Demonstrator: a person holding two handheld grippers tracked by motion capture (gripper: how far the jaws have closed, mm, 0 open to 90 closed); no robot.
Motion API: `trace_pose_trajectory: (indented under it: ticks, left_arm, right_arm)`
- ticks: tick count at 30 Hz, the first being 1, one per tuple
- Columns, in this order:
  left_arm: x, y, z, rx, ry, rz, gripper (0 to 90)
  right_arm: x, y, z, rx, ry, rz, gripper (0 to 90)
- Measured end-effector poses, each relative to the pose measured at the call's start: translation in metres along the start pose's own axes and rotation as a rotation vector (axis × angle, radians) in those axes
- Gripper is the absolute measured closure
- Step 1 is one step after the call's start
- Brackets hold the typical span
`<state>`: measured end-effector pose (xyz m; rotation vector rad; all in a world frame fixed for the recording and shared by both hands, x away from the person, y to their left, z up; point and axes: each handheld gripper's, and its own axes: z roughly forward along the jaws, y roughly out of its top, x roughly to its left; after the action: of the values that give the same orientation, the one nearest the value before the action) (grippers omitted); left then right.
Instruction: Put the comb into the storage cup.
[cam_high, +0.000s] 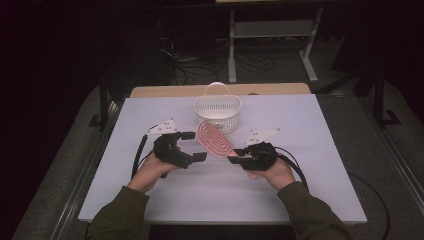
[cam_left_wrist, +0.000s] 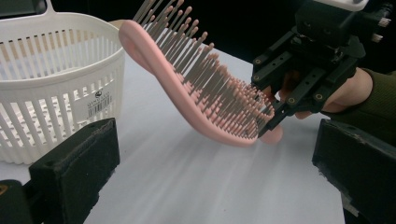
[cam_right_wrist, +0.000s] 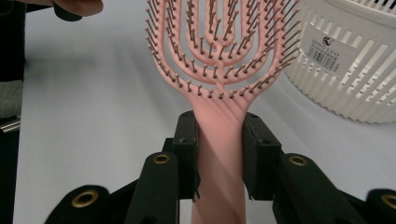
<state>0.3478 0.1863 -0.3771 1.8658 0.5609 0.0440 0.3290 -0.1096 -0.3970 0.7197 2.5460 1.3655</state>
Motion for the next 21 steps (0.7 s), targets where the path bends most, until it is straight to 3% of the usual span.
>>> trace_pose_trajectory:
  ticks: [13,21]
  left_arm:
    - [-0.0018,-0.0004,0.0044,0.002,0.017,-0.012,1.8]
    - [-0.0018,-0.0015,0.0063,0.001,0.047,-0.021,8.4]
  right_arm:
    - [0.0066,0.0017,0.0045,-0.005,0.020,-0.013,69.0]
    - [0.0081,0.0018,0.0069,-0.003,0.027,-0.022,69.0]
